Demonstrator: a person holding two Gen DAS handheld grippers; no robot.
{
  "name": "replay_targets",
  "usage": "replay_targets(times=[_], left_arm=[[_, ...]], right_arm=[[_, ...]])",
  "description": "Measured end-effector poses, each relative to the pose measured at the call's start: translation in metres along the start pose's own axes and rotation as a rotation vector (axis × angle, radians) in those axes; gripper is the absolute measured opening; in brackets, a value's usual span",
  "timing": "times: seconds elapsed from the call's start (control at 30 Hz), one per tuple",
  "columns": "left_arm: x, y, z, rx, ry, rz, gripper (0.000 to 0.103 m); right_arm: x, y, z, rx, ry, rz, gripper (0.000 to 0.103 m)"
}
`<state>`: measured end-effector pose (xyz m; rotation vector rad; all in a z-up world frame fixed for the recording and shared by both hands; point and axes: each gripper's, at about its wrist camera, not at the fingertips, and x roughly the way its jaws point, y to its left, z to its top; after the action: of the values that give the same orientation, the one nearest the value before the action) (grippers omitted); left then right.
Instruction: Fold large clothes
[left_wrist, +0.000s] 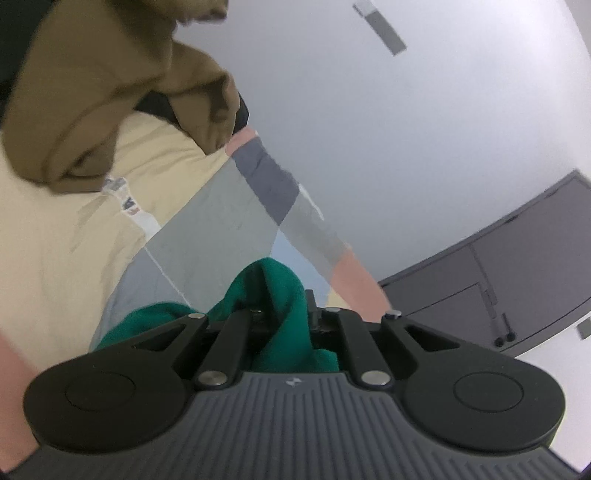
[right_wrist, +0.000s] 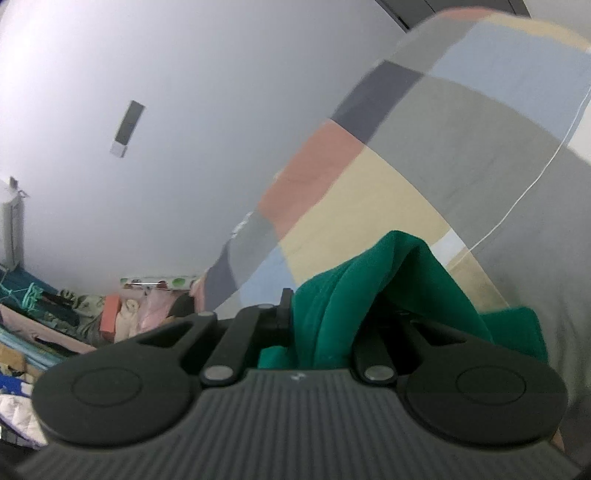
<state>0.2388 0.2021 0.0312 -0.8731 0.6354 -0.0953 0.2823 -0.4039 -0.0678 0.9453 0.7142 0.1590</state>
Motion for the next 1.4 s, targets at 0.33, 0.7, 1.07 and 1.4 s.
replay_targets(times=[0.33, 0.7, 1.07, 1.4], left_arm=[[0.124, 0.044, 0.008, 0.036, 0.089, 0.103, 0.013], [0.092, 0.034, -0.007, 0.165, 0.097, 0.101, 0.071], [-0.04, -0.003, -0.058, 0.327, -0.071, 0.063, 0.096], [-0.013, -0.021, -0.125, 0.534, -0.014, 0.169, 0.096]], right_arm=[[0.094, -0.06, 0.004, 0.048, 0.093, -0.044, 0.013], [0.067, -0.055, -0.001, -0.018, 0.065, 0.023, 0.021], [-0.054, -0.003, -0.026, -0.221, -0.101, 0.168, 0.081], [-0.03, 0.042, -0.061, -0.489, -0.028, 0.126, 0.081]])
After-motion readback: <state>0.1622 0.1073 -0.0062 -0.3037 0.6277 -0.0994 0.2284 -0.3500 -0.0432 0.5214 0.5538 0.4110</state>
